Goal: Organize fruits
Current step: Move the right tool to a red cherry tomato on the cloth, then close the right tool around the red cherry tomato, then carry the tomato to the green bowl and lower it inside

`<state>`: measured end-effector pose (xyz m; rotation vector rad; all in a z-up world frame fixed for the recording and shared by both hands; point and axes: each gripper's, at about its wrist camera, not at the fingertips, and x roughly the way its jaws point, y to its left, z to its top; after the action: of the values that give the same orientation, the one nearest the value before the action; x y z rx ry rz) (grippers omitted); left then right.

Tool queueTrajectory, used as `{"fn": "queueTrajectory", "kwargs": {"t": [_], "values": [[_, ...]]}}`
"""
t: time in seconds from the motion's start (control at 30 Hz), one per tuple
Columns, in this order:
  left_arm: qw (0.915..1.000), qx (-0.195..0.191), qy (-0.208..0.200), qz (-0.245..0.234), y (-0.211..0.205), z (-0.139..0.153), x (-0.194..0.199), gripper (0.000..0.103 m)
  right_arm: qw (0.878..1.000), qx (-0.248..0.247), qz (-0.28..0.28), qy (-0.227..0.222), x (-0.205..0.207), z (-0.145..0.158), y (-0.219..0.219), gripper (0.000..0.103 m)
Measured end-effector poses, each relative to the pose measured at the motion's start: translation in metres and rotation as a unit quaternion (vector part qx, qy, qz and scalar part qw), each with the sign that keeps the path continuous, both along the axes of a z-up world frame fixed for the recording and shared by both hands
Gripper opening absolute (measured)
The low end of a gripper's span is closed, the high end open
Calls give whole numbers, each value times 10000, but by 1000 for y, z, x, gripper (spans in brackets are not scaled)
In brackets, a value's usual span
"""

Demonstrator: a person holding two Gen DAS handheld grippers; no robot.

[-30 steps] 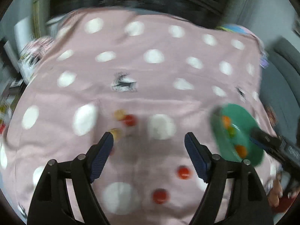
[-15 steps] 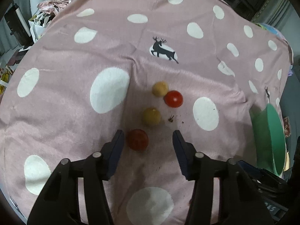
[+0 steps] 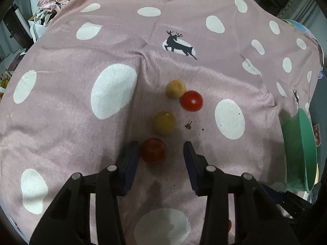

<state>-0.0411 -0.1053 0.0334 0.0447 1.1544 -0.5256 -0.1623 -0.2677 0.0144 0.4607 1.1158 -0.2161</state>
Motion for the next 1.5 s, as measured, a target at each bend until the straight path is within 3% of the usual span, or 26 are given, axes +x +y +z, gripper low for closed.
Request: {"fn": "queueTrajectory", "kwargs": {"t": [0.13, 0.27, 0.37, 0.77, 1.1, 1.5], "values": [[9999, -12, 146, 90, 1, -7, 4, 36, 9996, -266, 101, 72, 2, -2, 6, 51], [9997, -77, 176, 176, 3, -9, 7, 25, 9987, -472, 148, 124, 2, -2, 8, 41], [9997, -92, 140, 196, 2, -9, 7, 26, 9984, -511, 181, 137, 3, -1, 7, 32], [9997, -188, -70, 148, 4, 4, -2, 26, 9982, -571, 168, -33, 2, 5, 6, 31], [9968, -633, -458, -162, 1, 40, -29, 26, 9976, -353, -101, -584, -12, 26, -6, 31], [9845, -1196, -982, -819, -15, 87, -78, 26, 9881, -344, -562, -1389, -41, 66, -26, 31]]}}
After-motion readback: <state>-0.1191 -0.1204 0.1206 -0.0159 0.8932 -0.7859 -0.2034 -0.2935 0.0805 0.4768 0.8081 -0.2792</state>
